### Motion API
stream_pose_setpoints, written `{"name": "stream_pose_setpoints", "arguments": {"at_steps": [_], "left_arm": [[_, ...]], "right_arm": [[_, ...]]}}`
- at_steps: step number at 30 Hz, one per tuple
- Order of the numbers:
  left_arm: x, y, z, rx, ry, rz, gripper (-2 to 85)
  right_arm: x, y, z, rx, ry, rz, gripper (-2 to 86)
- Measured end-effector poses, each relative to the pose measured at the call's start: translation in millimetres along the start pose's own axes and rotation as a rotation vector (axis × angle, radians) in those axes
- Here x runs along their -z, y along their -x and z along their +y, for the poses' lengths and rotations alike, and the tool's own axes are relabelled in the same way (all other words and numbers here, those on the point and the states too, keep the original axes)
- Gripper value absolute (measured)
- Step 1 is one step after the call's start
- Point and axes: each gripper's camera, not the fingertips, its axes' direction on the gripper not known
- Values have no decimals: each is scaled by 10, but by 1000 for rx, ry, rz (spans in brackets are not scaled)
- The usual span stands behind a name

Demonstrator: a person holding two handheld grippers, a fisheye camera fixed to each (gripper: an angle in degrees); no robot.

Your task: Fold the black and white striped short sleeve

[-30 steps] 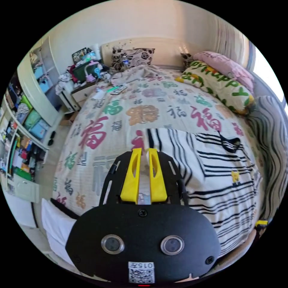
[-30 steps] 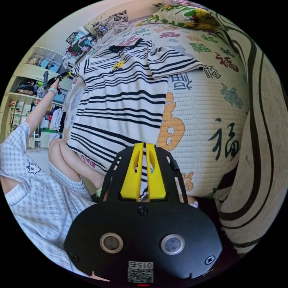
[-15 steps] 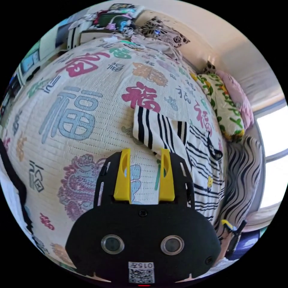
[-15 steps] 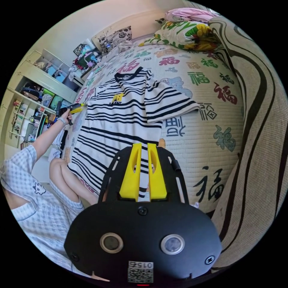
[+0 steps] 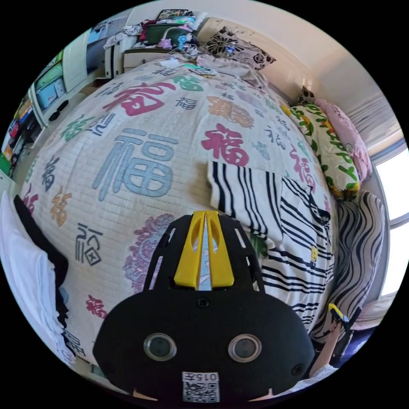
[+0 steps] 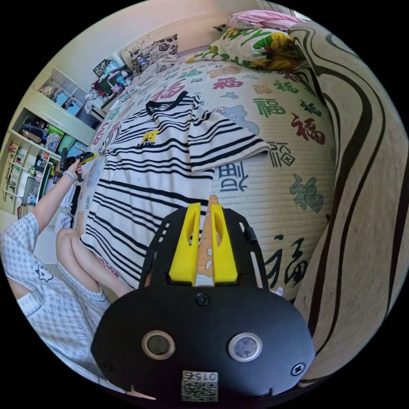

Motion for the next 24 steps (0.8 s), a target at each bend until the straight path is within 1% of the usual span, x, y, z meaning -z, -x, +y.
{"name": "stream_pose_setpoints", "arguments": {"at_steps": [1,2,3,5,7,9,10,13,14,16,18,20,21,23,24], "left_arm": [[68,82,30,18,3,-55,1],[138,139,62,22,-6,-55,6],[170,154,78,18,-15,-31,10],[226,116,126,-24,-28,102,57],[171,7,131,-64,-5,131,89],[43,-99,111,-81,24,122,100],[-62,-138,96,-69,38,119,98],[-322,-162,97,-6,61,83,72],[-325,-163,111,8,46,56,54],[-309,-152,120,7,34,87,28],[-237,-147,129,1,8,107,16],[-160,-201,131,-38,-8,86,6],[-154,-221,130,-45,-2,65,4],[-125,-278,147,-65,-6,-64,-1],[-125,-278,155,-62,-6,-92,0]], "right_arm": [[-14,28,-89,17,-9,22,61],[-27,48,-192,22,-21,54,66],[-31,59,-248,28,-28,69,70],[-47,95,-491,37,-65,127,91],[-111,122,-694,53,-66,138,115],[-264,118,-911,45,-19,139,125],[-380,120,-1040,33,20,127,119],[-659,244,-1267,89,147,114,78],[-720,320,-1320,140,189,175,48],[-670,371,-1395,170,189,234,18],[-469,289,-1468,96,94,301,7],[-172,17,-1581,-57,-26,344,5],[-126,-53,-1611,-87,-37,344,8],[-83,-220,-1737,-156,-38,371,29],[-89,-227,-1765,-159,-46,378,37]]}}
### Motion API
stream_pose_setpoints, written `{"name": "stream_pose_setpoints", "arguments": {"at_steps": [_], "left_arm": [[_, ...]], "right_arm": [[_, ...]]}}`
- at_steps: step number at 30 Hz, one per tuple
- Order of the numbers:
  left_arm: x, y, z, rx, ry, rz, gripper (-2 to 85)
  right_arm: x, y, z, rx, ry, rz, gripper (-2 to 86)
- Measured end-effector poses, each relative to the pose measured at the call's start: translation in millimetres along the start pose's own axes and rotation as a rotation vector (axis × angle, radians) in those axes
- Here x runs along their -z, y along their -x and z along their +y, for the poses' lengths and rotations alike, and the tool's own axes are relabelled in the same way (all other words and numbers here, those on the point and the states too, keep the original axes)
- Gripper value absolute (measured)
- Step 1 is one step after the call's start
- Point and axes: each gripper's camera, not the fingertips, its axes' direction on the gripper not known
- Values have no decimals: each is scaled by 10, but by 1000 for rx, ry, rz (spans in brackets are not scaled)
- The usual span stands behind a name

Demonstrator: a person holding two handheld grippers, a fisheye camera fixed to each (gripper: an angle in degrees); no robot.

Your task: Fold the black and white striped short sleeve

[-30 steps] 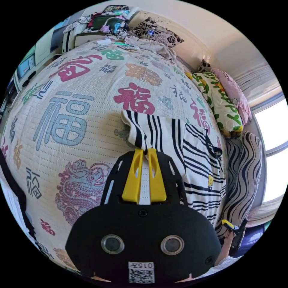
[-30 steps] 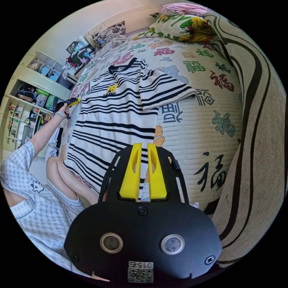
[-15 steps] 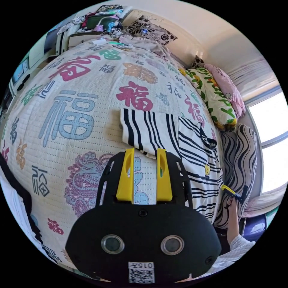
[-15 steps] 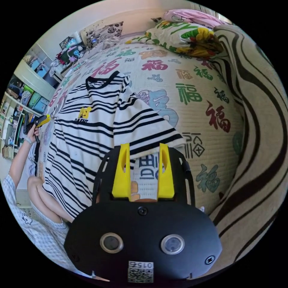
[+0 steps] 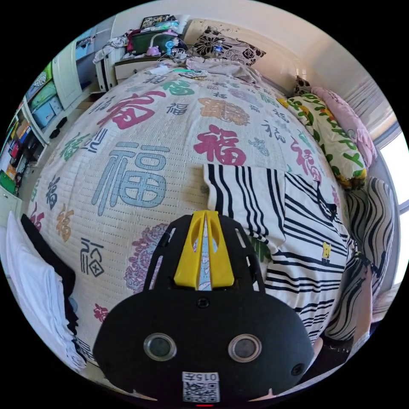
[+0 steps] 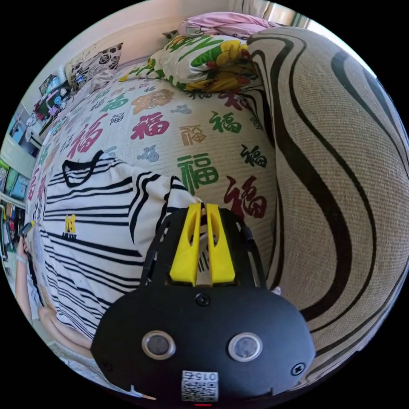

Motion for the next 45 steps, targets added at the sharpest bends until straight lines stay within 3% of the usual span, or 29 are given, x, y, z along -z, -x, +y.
{"name": "stream_pose_setpoints", "arguments": {"at_steps": [3,7,12,16,20,26,31,37,45], "left_arm": [[-48,-11,53,-22,19,2,13],[-123,-136,316,-85,57,191,59],[-237,-397,936,-228,219,301,70],[-332,-763,1568,-436,554,204,80],[-534,-1170,2244,-607,904,125,93],[-1189,-1523,2932,-644,1134,103,73],[-1255,-1845,3218,-727,1107,3,5],[-1060,-2058,3503,-736,994,-51,-3],[-1700,-2335,3980,-709,1021,-186,1]], "right_arm": [[-90,31,-139,-63,-3,-2,85],[-178,-5,-178,-121,20,73,121],[-132,102,310,47,21,-15,138],[-65,359,1318,240,126,-203,138],[-129,413,2242,233,322,-447,137],[-341,426,2750,177,439,-549,94],[-401,481,2791,240,503,-531,24],[-191,434,2962,241,404,-478,5],[-417,531,3224,204,450,-381,1]]}}
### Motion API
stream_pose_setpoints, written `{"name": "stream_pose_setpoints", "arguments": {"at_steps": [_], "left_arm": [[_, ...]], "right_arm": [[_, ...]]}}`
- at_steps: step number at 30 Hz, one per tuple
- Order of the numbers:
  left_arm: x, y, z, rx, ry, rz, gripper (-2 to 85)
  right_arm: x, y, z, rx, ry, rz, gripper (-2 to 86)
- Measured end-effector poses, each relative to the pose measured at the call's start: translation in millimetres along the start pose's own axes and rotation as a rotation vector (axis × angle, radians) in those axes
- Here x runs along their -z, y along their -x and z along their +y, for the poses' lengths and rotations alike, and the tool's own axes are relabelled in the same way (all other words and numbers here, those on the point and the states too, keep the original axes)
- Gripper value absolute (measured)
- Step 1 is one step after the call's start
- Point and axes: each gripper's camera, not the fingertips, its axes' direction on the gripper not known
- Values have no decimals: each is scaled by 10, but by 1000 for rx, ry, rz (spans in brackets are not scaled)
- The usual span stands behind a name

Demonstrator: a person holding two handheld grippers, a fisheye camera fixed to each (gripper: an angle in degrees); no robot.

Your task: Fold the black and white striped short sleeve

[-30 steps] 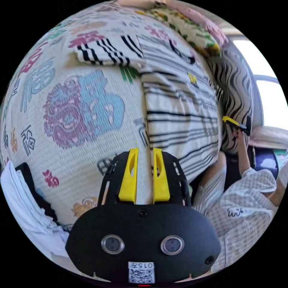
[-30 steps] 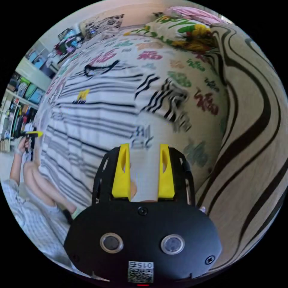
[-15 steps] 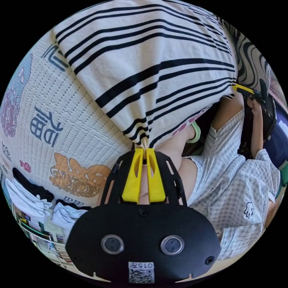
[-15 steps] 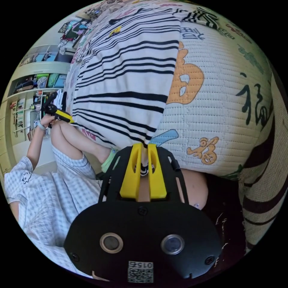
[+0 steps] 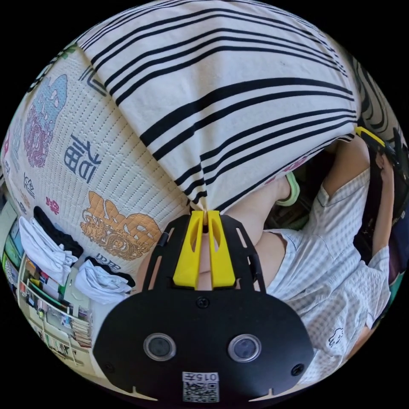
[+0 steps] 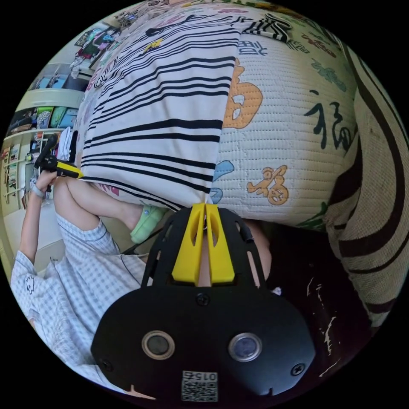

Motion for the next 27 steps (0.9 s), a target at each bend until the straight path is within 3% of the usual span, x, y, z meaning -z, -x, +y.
{"name": "stream_pose_setpoints", "arguments": {"at_steps": [13,16,20,22,27], "left_arm": [[-484,-629,-434,-43,111,-213,9],[-436,-787,-395,-50,-5,-259,2],[-294,-1227,-193,-86,-451,-291,-6],[-401,-1464,-159,-110,-585,-310,-6],[-1063,-1914,-527,-115,-648,-388,-6]], "right_arm": [[-51,398,623,-5,-189,149,39],[-64,587,667,30,-253,156,40],[-191,919,600,52,-338,192,12],[-297,1060,561,32,-377,230,2],[-590,1479,643,13,-579,412,-5]]}}
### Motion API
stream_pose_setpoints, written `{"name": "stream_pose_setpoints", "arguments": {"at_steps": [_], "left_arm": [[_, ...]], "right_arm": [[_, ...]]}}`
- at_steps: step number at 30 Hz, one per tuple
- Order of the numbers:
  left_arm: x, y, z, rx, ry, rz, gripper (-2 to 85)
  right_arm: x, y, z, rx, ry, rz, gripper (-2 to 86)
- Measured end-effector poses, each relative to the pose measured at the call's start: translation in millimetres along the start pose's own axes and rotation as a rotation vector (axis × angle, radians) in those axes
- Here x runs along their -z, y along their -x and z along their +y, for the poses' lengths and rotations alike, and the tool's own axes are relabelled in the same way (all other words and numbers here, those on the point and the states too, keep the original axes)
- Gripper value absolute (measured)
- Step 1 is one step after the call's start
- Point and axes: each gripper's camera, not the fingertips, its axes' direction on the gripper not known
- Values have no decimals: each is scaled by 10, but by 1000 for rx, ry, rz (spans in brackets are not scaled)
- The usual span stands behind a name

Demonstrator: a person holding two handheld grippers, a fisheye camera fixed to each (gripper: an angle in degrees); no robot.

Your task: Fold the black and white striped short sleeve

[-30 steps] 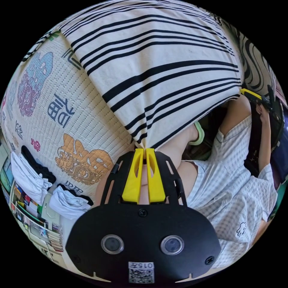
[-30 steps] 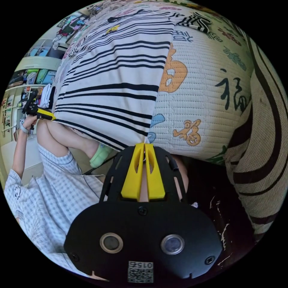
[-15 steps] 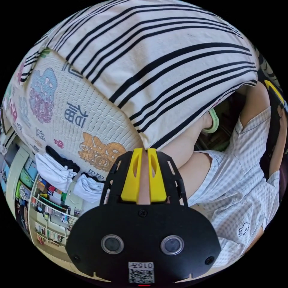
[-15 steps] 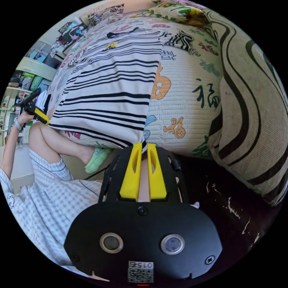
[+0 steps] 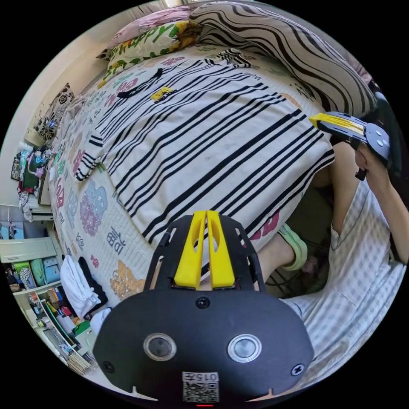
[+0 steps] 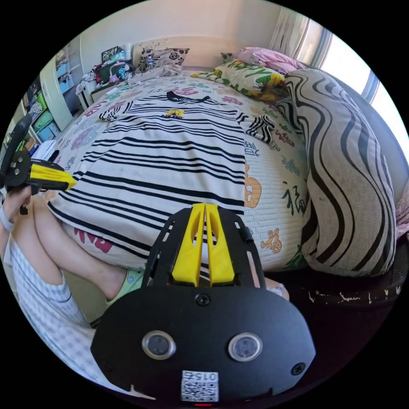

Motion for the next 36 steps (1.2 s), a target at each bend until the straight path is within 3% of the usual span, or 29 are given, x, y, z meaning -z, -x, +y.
{"name": "stream_pose_setpoints", "arguments": {"at_steps": [3,6,11,14,16,19,25,29,36], "left_arm": [[-493,-289,-87,-7,41,27,-6],[-1018,-493,-188,8,136,58,-7],[-1340,-749,-257,-122,156,-34,-4],[-1394,-597,-440,-146,256,75,-1],[-1180,-424,-640,-142,183,145,2],[-671,-107,-1247,-123,-83,94,13],[-638,23,-3278,-163,-313,191,50],[-1109,-209,-4505,-152,-285,250,78],[-1929,-378,-5469,-37,-200,283,85]], "right_arm": [[-216,204,103,4,12,40,-6],[-563,312,158,-15,158,20,-6],[-628,363,252,-17,111,77,-9],[-554,119,235,-55,114,-36,-9],[-347,-180,209,-148,-18,-60,-7],[-160,-706,65,-240,-236,-47,5],[-702,-1569,-681,-398,-266,-50,64],[-1063,-1976,-1083,-456,-217,-66,91],[-1504,-2375,-1384,-480,-95,-96,86]]}}
